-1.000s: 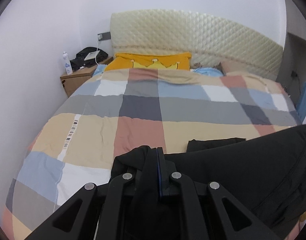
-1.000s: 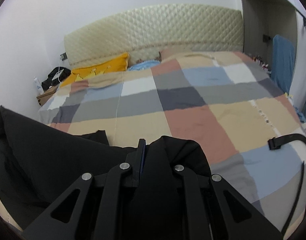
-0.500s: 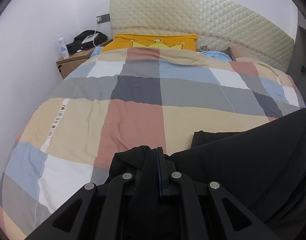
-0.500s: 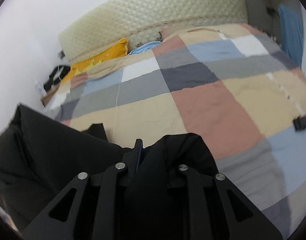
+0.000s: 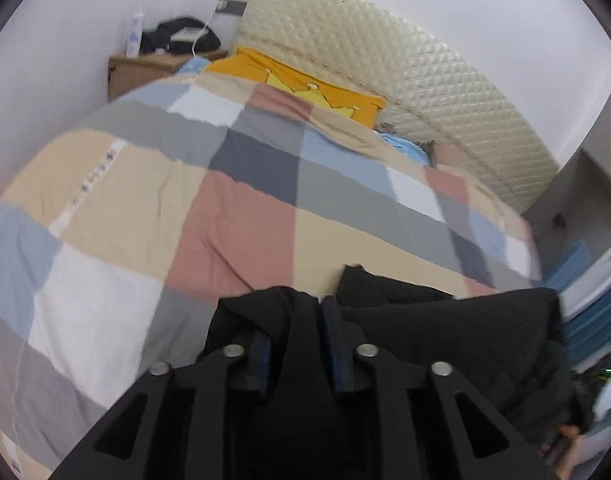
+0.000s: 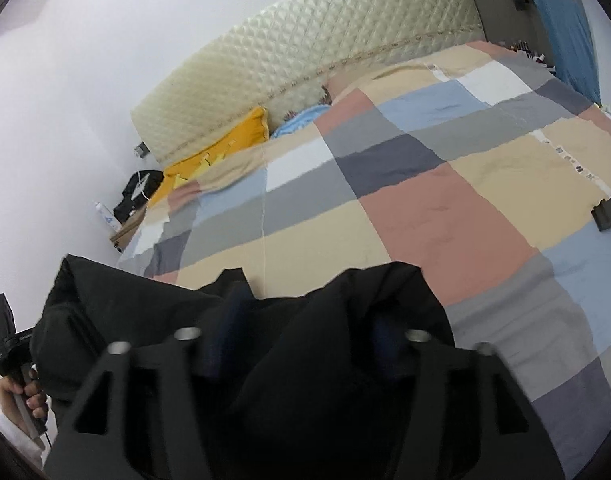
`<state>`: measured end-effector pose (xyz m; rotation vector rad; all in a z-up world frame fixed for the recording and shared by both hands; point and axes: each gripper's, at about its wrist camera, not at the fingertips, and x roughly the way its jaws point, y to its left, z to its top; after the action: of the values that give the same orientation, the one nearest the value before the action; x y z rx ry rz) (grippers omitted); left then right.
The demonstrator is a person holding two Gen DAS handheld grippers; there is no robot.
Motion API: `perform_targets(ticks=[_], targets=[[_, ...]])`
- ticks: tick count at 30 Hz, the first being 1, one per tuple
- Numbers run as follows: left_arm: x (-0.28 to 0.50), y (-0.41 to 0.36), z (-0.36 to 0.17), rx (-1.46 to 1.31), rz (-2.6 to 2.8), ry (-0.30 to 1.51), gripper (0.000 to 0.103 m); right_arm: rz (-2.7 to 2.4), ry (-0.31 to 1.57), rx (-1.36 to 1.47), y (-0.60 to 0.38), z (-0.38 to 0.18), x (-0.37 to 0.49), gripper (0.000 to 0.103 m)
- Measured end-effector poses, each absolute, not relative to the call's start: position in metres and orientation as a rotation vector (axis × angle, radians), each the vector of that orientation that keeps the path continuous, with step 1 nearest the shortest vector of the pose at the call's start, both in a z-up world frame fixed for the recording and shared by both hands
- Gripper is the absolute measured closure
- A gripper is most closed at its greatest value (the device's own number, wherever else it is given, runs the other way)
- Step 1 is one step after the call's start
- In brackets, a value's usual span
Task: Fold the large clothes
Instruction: 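Lift the hem with both grippers and fold it toward the hood, then lower the folded hem onto the jacket and open both grippers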
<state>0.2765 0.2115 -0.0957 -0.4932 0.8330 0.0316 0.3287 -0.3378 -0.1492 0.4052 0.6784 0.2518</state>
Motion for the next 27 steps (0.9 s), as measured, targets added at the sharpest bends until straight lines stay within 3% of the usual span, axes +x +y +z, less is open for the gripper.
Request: perform_targets(ticks=[1, 2, 3, 7, 13, 24, 26, 27], targets=[[0.267, 0.215, -0.091, -0.507, 0.021, 0.827, 0.063, 0.246, 0.678, 0.391, -0.337, -0.147, 0.326, 0.038], [0.256, 0.219, -0.086, -0.499, 0.041, 0.814, 0.043, 0.240, 0.679, 0.381, -0.336, -0.145, 0.325, 0.037], [0.247, 0.221, -0.081, -0.490, 0.053, 0.798, 0.031, 0.230, 0.674, 0.371, -0.337, -0.143, 0.321, 0.036], [0.205, 0.229, -0.060, -0.398, 0.082, 0.747, 0.031, 0.153, 0.621, 0.324, -0.348, -0.130, 0.301, 0.026], [0.171, 0.199, -0.052, -0.212, 0.082, 0.734, 0.030, 0.103, 0.550, 0.332, -0.372, -0.111, 0.264, 0.025], [0.195, 0.081, -0.075, -0.074, -0.095, 0.724, 0.031, 0.301, 0.530, 0.253, -0.319, -0.109, 0.228, 0.024], [0.207, 0.065, -0.083, -0.051, -0.092, 0.744, 0.031, 0.332, 0.545, 0.235, -0.312, -0.112, 0.232, 0.025], [0.215, 0.057, -0.089, -0.041, -0.100, 0.758, 0.031, 0.354, 0.557, 0.230, -0.309, -0.113, 0.234, 0.031]])
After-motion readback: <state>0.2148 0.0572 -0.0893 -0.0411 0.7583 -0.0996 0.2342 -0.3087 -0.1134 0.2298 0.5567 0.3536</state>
